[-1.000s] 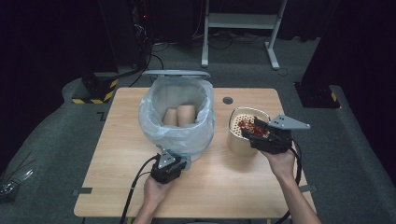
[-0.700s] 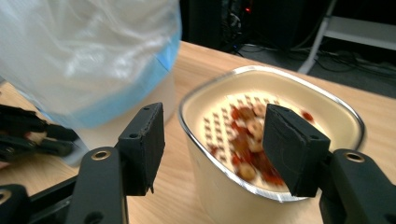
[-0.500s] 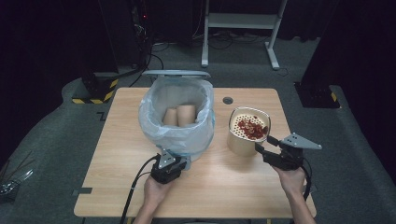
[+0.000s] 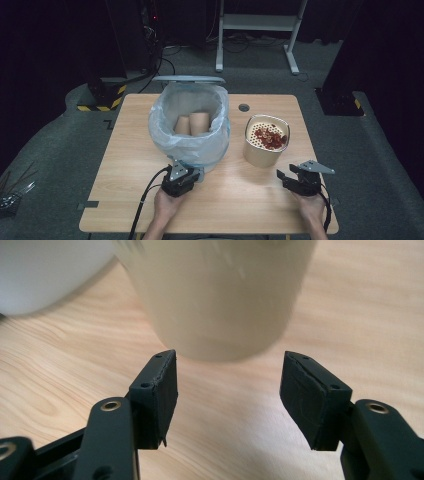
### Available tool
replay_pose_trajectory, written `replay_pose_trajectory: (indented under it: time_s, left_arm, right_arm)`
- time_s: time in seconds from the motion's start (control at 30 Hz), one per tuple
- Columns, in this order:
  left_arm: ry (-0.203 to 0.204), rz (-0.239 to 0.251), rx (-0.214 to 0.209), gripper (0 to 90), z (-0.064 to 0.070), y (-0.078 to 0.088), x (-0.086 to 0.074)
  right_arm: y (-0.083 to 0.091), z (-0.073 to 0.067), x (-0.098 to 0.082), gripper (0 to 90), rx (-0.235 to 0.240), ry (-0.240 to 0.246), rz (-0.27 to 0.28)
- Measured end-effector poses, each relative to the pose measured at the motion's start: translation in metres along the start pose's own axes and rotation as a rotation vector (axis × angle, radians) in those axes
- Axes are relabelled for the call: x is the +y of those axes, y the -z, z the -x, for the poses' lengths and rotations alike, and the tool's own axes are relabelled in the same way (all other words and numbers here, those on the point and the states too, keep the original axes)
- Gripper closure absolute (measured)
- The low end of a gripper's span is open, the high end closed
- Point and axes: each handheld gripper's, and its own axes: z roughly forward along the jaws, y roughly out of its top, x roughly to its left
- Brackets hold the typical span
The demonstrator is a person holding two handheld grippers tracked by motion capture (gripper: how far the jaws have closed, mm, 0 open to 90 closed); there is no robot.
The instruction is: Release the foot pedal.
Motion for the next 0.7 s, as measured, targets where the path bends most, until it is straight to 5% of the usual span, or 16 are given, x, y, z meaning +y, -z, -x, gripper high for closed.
replay_pose_trajectory:
  time_s: [0.7]
  left_arm:
    - [-0.005,-0.002,0.006,66.4,0.000,0.000,0.000]
  right_arm:
    - [-0.016,0.001,-0.019,40.1,-0.048,0.024,-0.073]
